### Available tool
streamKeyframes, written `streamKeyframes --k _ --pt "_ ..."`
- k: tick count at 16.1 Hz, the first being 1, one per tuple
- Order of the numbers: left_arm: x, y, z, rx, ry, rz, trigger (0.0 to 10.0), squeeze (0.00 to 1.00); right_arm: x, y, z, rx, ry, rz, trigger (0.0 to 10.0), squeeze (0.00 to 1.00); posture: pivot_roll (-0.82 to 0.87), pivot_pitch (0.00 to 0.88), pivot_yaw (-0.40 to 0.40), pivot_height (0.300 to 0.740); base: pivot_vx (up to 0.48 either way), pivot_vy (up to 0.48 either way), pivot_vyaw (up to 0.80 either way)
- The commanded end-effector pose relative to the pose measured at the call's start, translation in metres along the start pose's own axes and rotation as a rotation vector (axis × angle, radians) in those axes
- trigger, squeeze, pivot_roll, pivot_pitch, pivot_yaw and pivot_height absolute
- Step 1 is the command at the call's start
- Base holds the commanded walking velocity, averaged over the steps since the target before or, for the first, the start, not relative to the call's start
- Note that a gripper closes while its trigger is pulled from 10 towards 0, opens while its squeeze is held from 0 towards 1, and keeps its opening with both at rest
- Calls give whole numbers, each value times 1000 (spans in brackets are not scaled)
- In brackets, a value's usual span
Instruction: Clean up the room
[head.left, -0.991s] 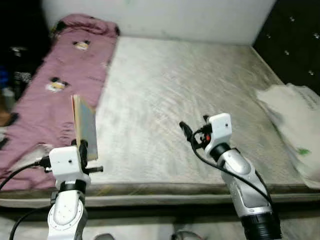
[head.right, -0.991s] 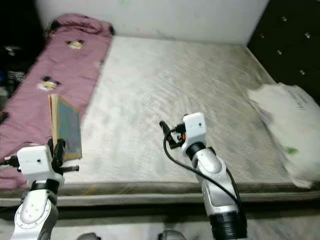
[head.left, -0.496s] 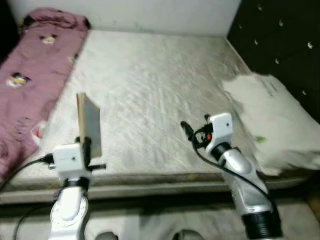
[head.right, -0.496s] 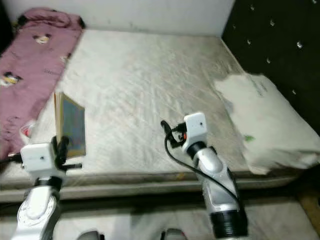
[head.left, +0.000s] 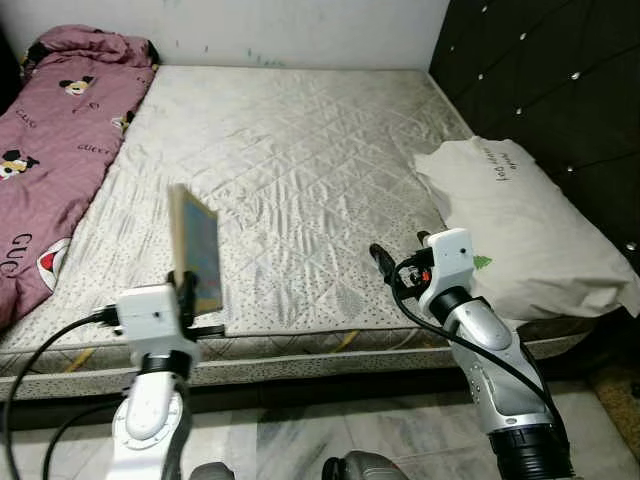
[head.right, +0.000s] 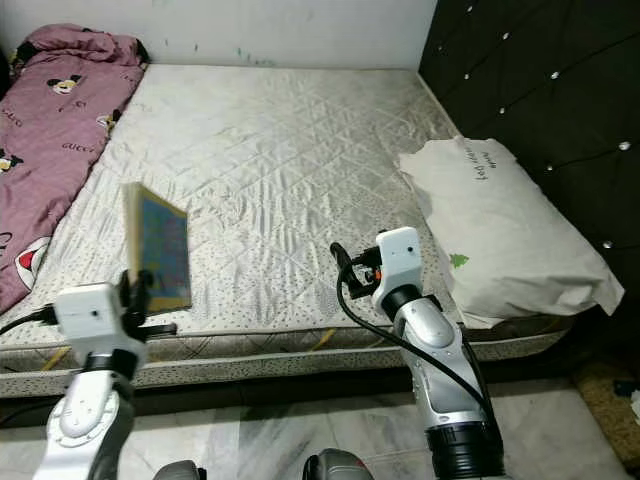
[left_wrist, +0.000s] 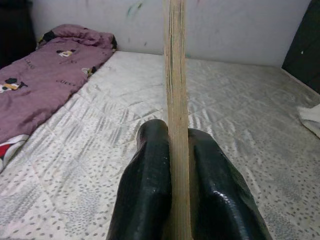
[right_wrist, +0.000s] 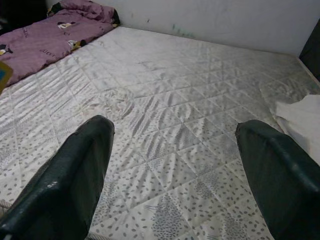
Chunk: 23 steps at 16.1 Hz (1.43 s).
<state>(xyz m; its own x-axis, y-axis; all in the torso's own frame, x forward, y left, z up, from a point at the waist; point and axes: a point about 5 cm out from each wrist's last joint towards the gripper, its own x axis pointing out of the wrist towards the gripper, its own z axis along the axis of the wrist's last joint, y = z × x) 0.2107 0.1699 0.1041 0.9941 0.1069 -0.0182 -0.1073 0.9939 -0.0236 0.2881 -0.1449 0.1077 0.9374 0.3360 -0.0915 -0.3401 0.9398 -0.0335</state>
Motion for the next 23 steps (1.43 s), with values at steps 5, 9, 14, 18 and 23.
streamKeyframes --k 5,9,14,18,23 --pt "1 2 8 25 -57 2 10000 0 3 0 2 -11 -10 1 10000 0 -43 19 -54 740 0 0 0" --pt "2 2 11 14 -83 -14 10000 0 3 0 3 -11 -12 -1 10000 0 -46 21 -54 740 61 0 0" --pt "3 -1 10 14 -82 -29 10000 0 3 0 3 -15 -14 2 10000 0 -51 27 -55 740 195 0 0" --pt "3 -2 10 9 -77 -36 10000 0 3 1 4 -21 -15 9 10000 0 -51 30 -56 740 257 0 0" --pt "3 -4 9 0 -76 -59 10000 0 3 0 3 -14 -10 3 10000 0 -52 30 -55 740 294 0 -597"
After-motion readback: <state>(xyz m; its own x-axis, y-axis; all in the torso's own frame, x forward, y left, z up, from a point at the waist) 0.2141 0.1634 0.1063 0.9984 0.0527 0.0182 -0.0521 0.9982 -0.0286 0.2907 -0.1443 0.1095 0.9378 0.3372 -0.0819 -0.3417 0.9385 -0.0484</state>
